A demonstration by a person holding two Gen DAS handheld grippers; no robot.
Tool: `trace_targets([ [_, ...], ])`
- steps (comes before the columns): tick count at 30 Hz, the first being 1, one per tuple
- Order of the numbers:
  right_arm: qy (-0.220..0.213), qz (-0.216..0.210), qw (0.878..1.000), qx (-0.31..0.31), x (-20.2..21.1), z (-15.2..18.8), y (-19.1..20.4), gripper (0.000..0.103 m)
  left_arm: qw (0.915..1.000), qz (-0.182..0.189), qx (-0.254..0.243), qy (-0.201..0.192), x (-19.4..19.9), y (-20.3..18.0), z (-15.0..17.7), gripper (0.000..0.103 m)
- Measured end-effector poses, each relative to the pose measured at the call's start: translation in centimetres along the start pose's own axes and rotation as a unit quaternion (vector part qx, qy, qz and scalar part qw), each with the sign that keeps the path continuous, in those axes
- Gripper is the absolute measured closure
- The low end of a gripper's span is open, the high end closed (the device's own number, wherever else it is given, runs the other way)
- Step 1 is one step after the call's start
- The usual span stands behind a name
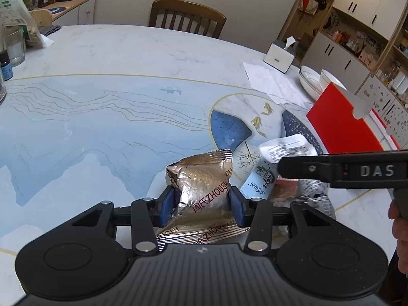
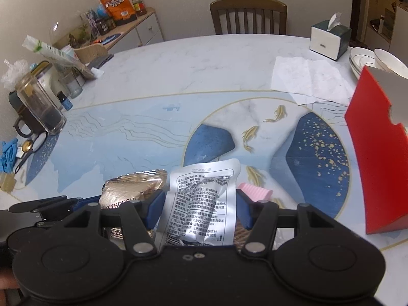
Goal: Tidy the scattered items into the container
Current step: 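Grasp the gold snack bag with the left tool while the right tool grasps the silver sachet, then carry the snack bag and silver sachet over the red box with both tools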
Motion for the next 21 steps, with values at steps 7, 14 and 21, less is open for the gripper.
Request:
trace_targets([
  [7, -0.015, 0.002, 1.0, -0.002, 1.9, 0.1, -0.6, 0.045, 0.9998, 0.014, 0.006, -0.011, 1.6, -0.5, -0.5, 0.059],
  [14, -0.027, 0.006, 1.0, -0.015, 3.8, 0.4, -1.9, 0.045, 0.9993, 0.03, 0.01, -0.021, 3.3, -1.7, -1.3, 0.058],
  [21, -0.045, 0.007, 0.999, -0.015, 6.5, 0.4, -3.5, 0.045, 0.9985, 0.043, -0.008, -0.032, 4.5, -4.2, -2.5, 0.059],
])
Point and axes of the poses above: each gripper's, at about its wrist camera, not at the fingertips, and x roughly against the way its jaws point, y to its left, z to its underside, the point moved 1 cm from there along -x, roughly the way its jaws point, and after that the axes turned 2 degrees about -z, right-handed, at the moved point
